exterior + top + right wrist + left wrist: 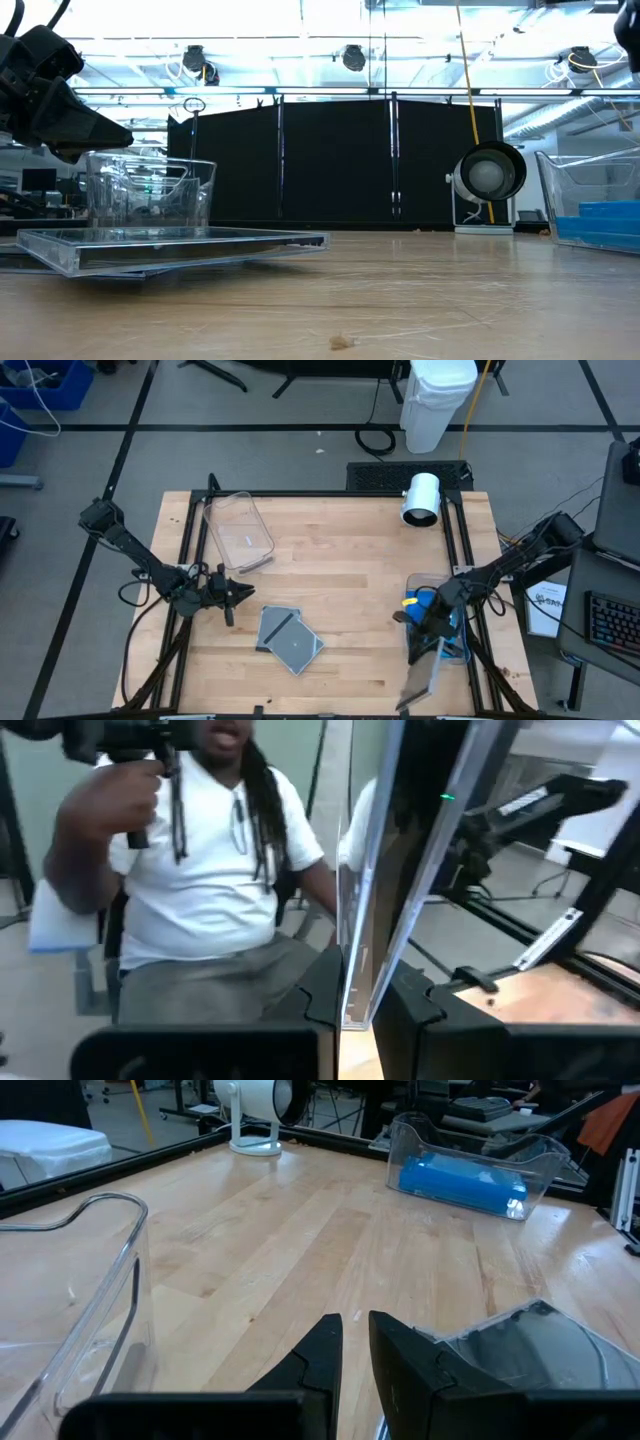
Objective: Pick & place jewel cases by type
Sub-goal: Put the top black disc case into the left transparent bin
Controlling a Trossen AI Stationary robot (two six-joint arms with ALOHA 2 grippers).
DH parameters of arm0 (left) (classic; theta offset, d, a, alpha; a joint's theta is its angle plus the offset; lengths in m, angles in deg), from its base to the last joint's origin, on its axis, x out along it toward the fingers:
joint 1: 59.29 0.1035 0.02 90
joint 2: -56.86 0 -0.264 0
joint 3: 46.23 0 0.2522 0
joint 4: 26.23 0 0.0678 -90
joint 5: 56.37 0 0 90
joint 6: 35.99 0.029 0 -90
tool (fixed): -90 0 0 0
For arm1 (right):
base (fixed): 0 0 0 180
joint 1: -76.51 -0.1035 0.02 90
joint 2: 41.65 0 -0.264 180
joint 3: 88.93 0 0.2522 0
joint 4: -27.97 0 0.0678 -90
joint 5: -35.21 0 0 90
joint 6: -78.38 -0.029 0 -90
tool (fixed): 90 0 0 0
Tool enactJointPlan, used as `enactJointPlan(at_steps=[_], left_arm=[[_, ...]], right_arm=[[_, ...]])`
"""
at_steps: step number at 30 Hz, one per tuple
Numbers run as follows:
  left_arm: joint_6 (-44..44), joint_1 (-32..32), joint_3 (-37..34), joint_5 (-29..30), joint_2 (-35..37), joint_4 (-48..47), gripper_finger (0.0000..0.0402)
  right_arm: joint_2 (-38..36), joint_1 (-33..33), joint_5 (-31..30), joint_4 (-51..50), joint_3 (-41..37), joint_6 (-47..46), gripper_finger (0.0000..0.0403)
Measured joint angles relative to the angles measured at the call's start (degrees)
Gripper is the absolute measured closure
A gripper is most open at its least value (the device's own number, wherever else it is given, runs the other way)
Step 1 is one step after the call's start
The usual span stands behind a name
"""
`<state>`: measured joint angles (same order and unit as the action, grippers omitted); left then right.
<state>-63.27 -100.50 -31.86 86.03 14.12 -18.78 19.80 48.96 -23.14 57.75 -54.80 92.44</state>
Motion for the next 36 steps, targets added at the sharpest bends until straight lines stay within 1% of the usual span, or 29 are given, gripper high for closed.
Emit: enactJointPlan(at_steps=[2, 4, 5, 6, 8, 13, 16, 20, 24, 26, 27, 29, 31, 33, 36], left_arm=[[-0.01, -0.01, 0.00, -0.01, 0.00, 0.01, 0.0339], [-0.01, 0.00, 0.00, 0.01, 0.00, 0.00, 0.0339], [-0.01, -0.02, 0.00, -0.01, 0.00, 0.01, 0.0339], [-0.01, 0.00, 0.00, 0.00, 0.00, 0.01, 0.0339], [-0.01, -0.01, 0.00, 0.00, 0.00, 0.01, 0.0339], [-0.01, -0.01, 0.00, 0.01, 0.01, 0.01, 0.0339], [0.01, -0.01, 0.00, 0.01, 0.01, 0.01, 0.0339], [-0.01, -0.01, 0.00, -0.01, 0.01, 0.01, 0.0339], [-0.01, -0.02, 0.00, 0.00, 0.01, 0.01, 0.0339], [-0.01, -0.01, 0.01, -0.01, 0.01, 0.01, 0.0339], [-0.01, -0.01, 0.00, -0.01, 0.01, 0.01, 0.0339], [-0.01, -0.02, 0.00, -0.01, 0.00, 0.00, 0.0339], [-0.01, -0.01, 0.00, -0.01, 0.01, 0.01, 0.0339], [-0.01, -0.01, 0.01, 0.01, 0.00, 0.01, 0.0339], [-0.01, -0.01, 0.01, 0.01, 0.01, 0.01, 0.0339]], right_arm=[[0.00, -0.36, -0.07, -0.16, -0.68, -0.02, 0.0379], [0.04, -0.33, -0.32, -0.38, -0.77, -2.13, 0.0379], [0.02, -0.34, -1.51, -0.16, -0.77, -3.59, 0.0379], [0.00, -0.36, -4.08, -0.16, -0.72, -5.10, 0.0379], [0.04, -0.40, -11.70, -0.58, -0.28, -8.54, 0.0379], [0.04, -0.38, -36.70, -5.87, 3.94, -15.08, 0.0379], [0.01, -0.36, -49.75, -6.36, 5.44, -17.28, 0.0379], [0.12, -0.36, -64.17, -6.48, 5.45, -16.60, 0.0379], [1.99, -0.35, -82.64, -6.51, 5.43, -14.96, 0.0379], [3.31, -0.27, -88.70, -6.22, 5.43, -13.94, 0.0379], [3.93, -0.25, -89.77, -5.96, 5.43, -13.28, 0.0379], [5.24, 0.16, -89.61, -4.61, 5.43, -12.74, 0.0379], [6.43, 0.94, -86.43, -2.57, 5.43, -12.91, 0.0374], [8.02, 2.09, -81.34, 0.62, 5.43, -13.34, 0.0374], [11.95, 4.53, -69.91, 4.92, 6.49, -13.55, 0.0381]])
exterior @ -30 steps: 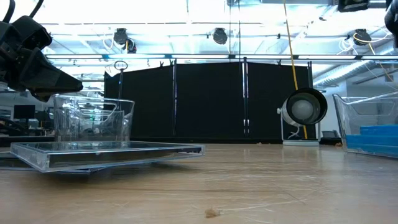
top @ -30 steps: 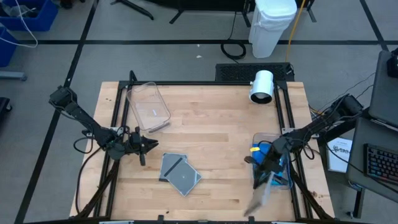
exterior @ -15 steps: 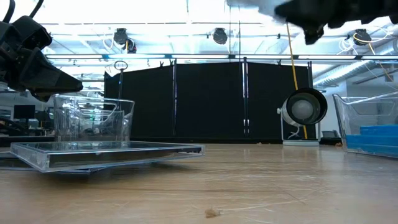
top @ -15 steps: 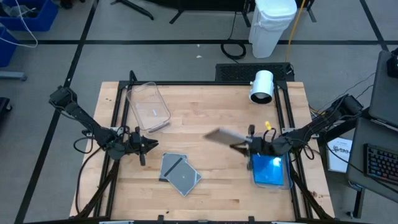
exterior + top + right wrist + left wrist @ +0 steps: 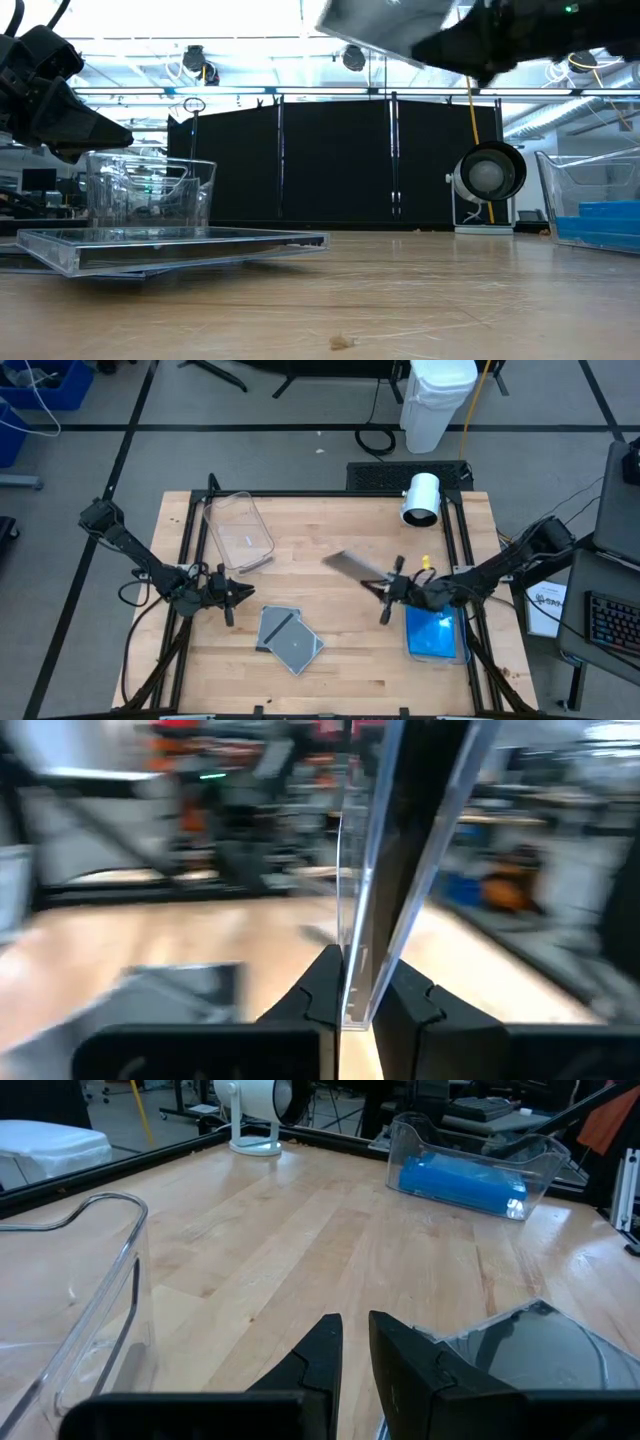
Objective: Pick & place jewel cases by type
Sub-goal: Put the top black disc case into the left transparent bin
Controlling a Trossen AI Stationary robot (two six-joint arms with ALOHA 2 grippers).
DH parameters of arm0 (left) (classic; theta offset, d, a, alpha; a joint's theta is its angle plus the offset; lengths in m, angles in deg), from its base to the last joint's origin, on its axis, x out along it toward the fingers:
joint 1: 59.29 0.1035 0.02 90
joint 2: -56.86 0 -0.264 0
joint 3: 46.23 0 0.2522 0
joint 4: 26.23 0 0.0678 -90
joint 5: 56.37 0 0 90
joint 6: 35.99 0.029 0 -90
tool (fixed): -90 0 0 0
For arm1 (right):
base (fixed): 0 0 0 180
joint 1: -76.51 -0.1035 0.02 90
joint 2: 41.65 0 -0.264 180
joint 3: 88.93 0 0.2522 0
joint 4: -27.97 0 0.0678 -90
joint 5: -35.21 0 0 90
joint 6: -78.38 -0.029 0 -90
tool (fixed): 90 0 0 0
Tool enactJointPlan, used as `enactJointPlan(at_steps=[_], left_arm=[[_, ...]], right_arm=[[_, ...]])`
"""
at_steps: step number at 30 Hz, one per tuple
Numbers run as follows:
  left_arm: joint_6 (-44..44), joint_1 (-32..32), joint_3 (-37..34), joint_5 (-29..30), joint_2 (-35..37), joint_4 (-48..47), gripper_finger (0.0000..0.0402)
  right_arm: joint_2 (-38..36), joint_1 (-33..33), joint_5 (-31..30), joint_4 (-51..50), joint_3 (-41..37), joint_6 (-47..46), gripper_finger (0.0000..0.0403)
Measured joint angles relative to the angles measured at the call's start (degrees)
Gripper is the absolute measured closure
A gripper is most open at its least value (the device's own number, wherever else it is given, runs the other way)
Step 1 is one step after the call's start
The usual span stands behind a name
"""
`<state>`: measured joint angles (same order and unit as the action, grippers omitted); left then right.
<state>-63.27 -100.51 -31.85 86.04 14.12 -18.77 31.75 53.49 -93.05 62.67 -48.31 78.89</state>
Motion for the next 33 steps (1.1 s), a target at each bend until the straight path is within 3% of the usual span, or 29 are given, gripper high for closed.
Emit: enactJointPlan(at_steps=[3, 5, 11, 16, 24, 33], left_arm=[[-0.01, -0.01, 0.00, -0.01, 0.01, 0.00, 0.0339], [-0.01, 0.01, 0.00, -0.02, 0.01, 0.01, 0.0339], [-0.01, 0.00, 0.01, 0.00, 0.02, 0.01, 0.0339], [-0.01, -0.01, 0.01, -0.02, 0.02, 0.01, 0.0339], [-0.01, 0.00, 0.01, -0.01, 0.02, 0.01, 0.0339], [-0.01, -0.01, 0.01, -0.01, 0.01, 0.01, 0.0339]], right_arm=[[4.80, 2.83, 11.16, -2.24, 5.61, 0.31, 0.0381], [8.11, 5.16, 15.00, -7.73, 11.70, 2.68, 0.0381], [17.88, 13.89, 15.99, -38.18, 35.35, 11.01, 0.0381], [25.32, 20.43, 18.15, -52.16, 51.48, 22.78, 0.0381], [37.08, 27.45, 19.03, -56.79, 69.14, 31.55, 0.0381], [50.03, 30.79, 23.41, -56.09, 78.50, 30.84, 0.0381]])
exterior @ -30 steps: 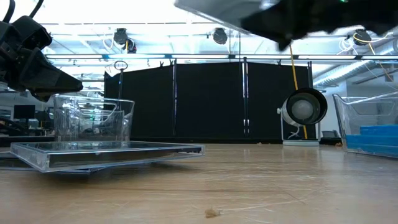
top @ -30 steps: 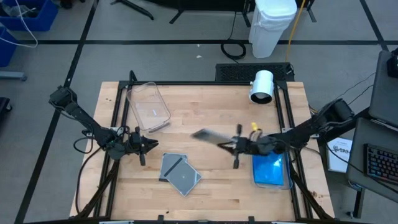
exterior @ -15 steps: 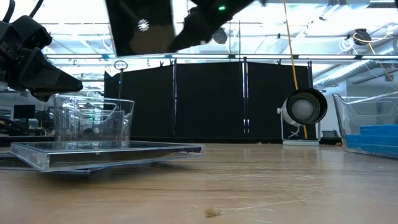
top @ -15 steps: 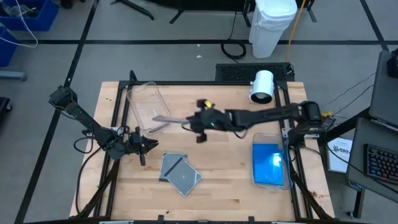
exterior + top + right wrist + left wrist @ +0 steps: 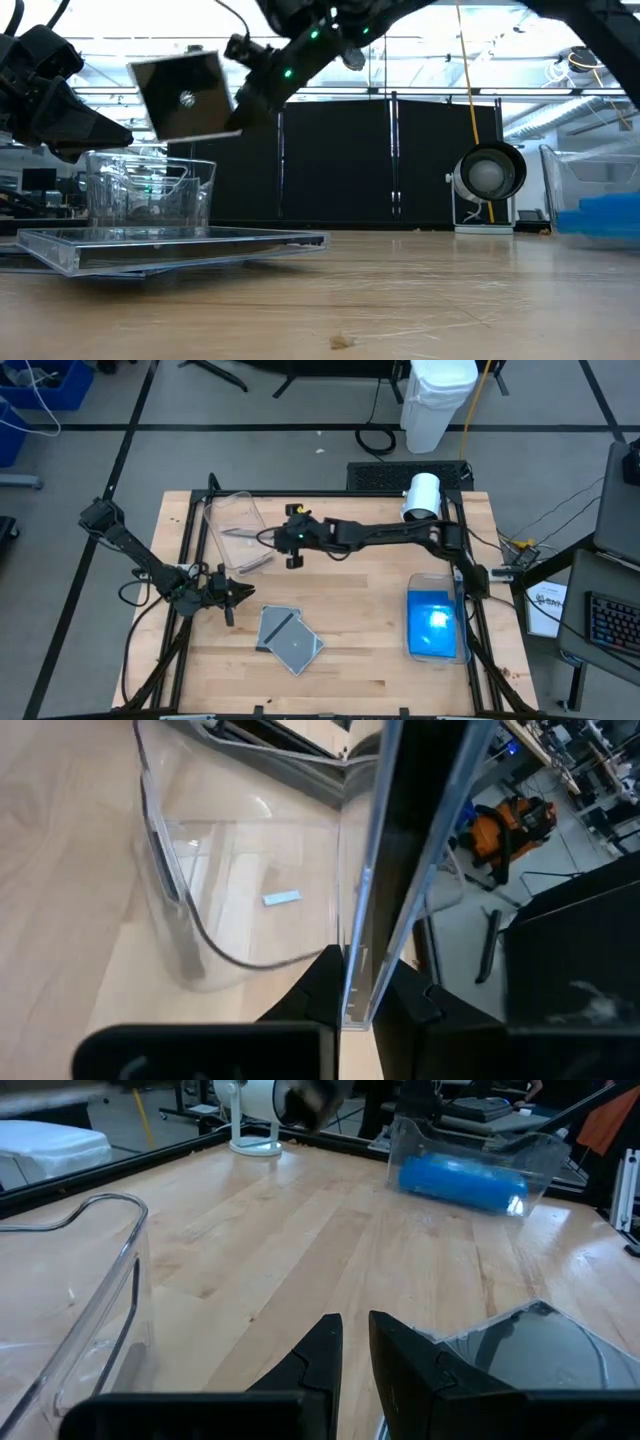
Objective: Pick & place jewel cases by type
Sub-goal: Put the top black disc case into the left transparent bin
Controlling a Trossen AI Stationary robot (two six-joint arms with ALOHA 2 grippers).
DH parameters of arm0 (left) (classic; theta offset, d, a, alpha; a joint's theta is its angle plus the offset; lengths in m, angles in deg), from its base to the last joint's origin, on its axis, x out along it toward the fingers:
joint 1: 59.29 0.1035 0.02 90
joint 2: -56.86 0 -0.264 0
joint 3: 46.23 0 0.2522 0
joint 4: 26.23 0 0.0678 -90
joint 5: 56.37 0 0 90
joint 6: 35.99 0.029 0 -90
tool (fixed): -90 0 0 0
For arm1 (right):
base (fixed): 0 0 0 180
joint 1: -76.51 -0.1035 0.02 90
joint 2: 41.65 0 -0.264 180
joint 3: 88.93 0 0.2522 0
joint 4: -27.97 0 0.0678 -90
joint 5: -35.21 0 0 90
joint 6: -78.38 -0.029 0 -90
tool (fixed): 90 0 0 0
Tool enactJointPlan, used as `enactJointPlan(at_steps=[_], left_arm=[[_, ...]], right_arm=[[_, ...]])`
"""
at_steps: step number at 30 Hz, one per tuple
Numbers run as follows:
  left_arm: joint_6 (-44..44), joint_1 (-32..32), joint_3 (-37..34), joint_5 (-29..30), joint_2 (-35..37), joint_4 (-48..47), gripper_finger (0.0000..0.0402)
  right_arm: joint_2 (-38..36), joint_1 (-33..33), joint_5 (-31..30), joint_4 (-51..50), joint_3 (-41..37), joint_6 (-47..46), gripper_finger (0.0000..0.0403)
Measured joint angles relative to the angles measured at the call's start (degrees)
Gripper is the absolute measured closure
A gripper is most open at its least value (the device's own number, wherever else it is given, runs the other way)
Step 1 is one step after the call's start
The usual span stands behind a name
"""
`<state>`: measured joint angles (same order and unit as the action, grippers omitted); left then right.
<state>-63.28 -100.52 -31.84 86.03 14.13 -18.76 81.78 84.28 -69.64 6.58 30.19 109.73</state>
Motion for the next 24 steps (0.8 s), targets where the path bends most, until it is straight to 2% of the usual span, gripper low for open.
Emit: enactJointPlan(at_steps=[6, 9, 14, 24], left_arm=[[0.01, 0.02, 0.00, 0.01, 0.01, 0.00, 0.0339], [0.00, 0.00, 0.00, 0.00, 0.01, 0.00, 0.0339], [0.00, 0.02, 0.00, -0.01, 0.00, 0.00, 0.0339], [0.00, 0.02, 0.00, -0.01, 0.01, 0.00, 0.0339]], right_arm=[[4.77, 0.56, -0.06, -0.29, 1.93, 0.66, 0.0381], [4.87, 0.42, -0.91, -3.19, 1.94, 0.82, 0.0381], [4.48, 0.37, -5.74, -8.30, 2.01, -1.24, 0.0381], [3.55, -2.58, -6.73, -16.54, 2.14, -8.62, 0.0381]])
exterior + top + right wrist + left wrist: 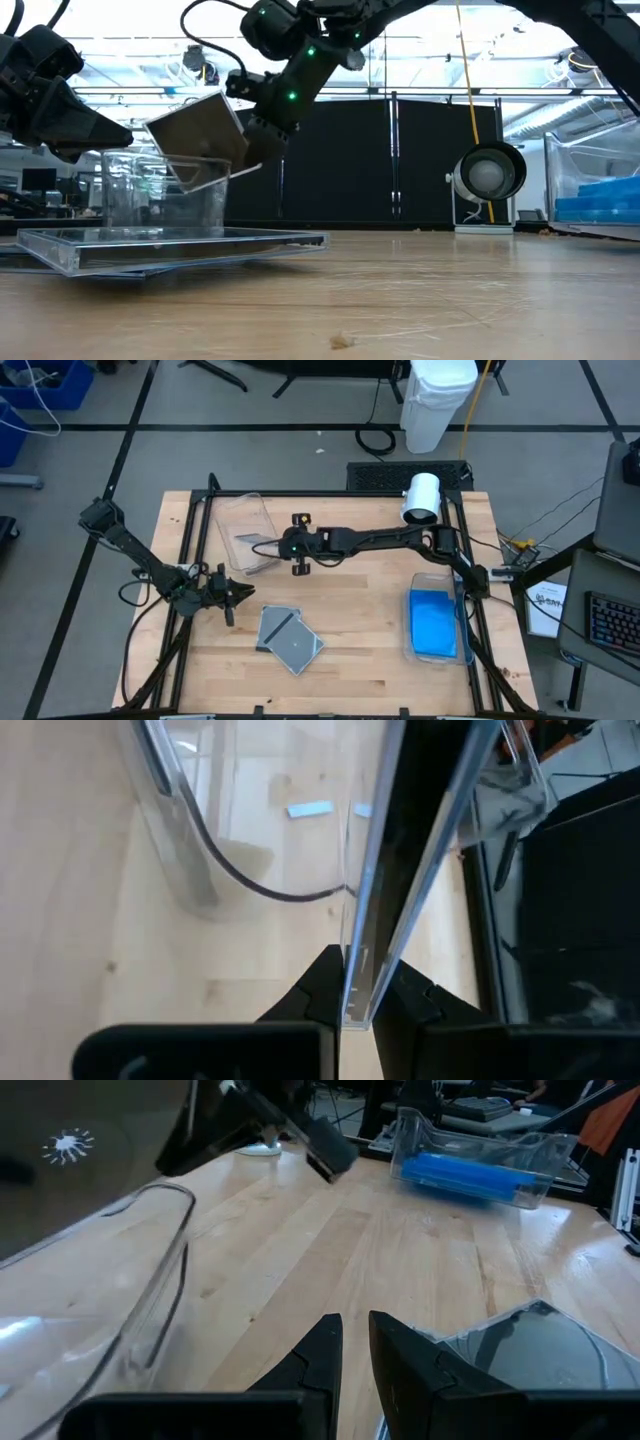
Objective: Pick & place jewel cases by type
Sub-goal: Put the top black disc case into the left transparent bin
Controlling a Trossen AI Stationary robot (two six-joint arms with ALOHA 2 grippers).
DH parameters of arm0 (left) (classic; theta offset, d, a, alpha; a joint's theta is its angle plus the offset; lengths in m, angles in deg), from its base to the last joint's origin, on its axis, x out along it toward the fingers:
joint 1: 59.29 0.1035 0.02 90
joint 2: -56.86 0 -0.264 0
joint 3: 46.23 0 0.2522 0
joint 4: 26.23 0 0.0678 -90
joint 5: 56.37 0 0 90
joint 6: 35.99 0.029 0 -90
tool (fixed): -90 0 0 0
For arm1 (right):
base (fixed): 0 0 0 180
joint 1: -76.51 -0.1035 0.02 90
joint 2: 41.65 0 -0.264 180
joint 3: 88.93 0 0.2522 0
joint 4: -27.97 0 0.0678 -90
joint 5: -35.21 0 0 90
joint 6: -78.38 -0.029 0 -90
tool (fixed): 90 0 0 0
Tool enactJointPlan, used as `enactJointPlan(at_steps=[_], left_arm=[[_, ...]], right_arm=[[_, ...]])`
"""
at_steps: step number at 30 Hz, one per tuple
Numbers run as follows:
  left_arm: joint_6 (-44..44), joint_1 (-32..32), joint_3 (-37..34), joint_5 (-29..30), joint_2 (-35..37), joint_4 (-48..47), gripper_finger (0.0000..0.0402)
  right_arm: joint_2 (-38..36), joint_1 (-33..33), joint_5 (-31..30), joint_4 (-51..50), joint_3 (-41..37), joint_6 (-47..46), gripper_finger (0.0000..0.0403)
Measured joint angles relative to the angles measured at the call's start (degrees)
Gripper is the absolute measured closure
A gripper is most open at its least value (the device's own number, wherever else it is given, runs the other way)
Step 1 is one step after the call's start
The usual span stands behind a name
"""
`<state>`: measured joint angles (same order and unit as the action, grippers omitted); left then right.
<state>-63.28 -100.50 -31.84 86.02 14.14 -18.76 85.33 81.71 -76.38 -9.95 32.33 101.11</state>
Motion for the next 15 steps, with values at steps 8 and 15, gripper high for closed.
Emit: enactJointPlan(at_steps=[8, 15], left_arm=[[0.00, -0.02, 0.00, 0.02, 0.00, 0.00, 0.0339], [0.00, 0.00, 0.00, 0.02, 0.00, 0.00, 0.0339]], right_arm=[[-1.97, -3.76, 1.17, -6.21, -0.11, -5.65, 0.0381], [-2.58, -6.02, 1.14, -6.44, -0.33, -5.58, 0.0381]])
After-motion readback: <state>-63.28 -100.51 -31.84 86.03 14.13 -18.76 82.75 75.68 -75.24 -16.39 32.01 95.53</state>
